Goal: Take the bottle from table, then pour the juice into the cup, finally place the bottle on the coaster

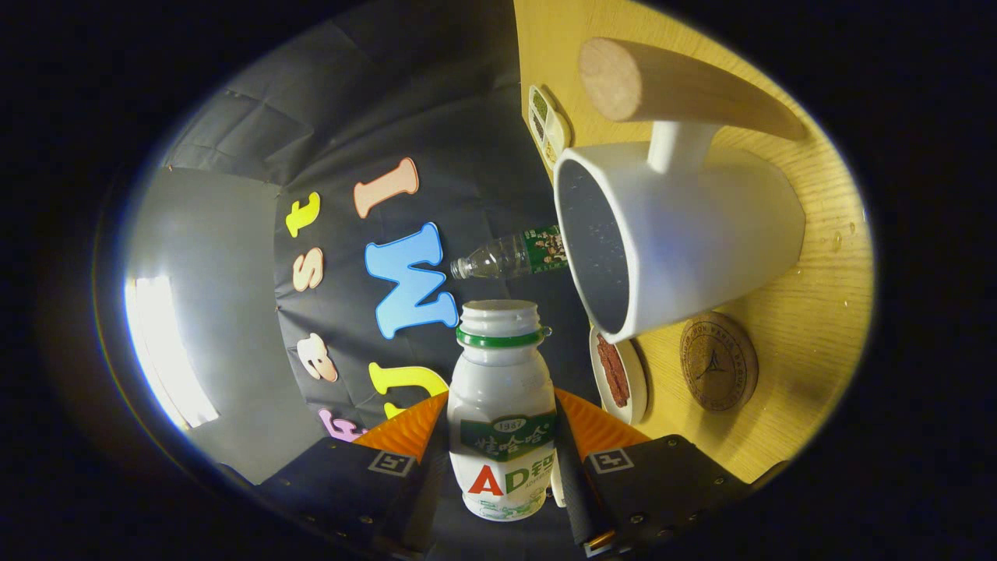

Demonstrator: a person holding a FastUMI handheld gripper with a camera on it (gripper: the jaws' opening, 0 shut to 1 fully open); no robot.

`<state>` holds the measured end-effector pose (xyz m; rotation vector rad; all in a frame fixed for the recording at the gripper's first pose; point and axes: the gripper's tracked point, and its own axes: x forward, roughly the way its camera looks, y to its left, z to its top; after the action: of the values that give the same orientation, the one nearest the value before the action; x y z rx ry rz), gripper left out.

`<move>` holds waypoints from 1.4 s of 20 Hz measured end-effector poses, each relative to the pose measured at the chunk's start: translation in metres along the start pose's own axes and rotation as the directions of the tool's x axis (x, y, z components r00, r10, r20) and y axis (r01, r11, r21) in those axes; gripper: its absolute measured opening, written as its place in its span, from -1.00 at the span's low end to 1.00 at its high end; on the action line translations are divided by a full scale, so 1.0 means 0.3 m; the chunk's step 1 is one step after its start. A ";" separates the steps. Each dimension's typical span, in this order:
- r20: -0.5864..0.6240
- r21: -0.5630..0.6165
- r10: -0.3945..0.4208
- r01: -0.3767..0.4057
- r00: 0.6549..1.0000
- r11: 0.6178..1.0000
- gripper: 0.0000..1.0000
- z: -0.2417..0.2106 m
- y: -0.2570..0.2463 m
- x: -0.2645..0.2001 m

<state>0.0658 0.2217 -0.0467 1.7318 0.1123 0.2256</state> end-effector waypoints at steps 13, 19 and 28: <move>0.079 -0.539 -0.044 0.080 0.996 0.838 0.32 0.048 0.027 0.013; 0.131 -0.844 -0.088 0.158 0.987 0.513 0.33 0.036 0.033 -0.009; 0.184 -0.965 -0.097 0.199 0.978 0.170 0.33 0.014 0.044 -0.008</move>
<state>0.0636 0.2149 -0.0346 0.3438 0.0451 0.0293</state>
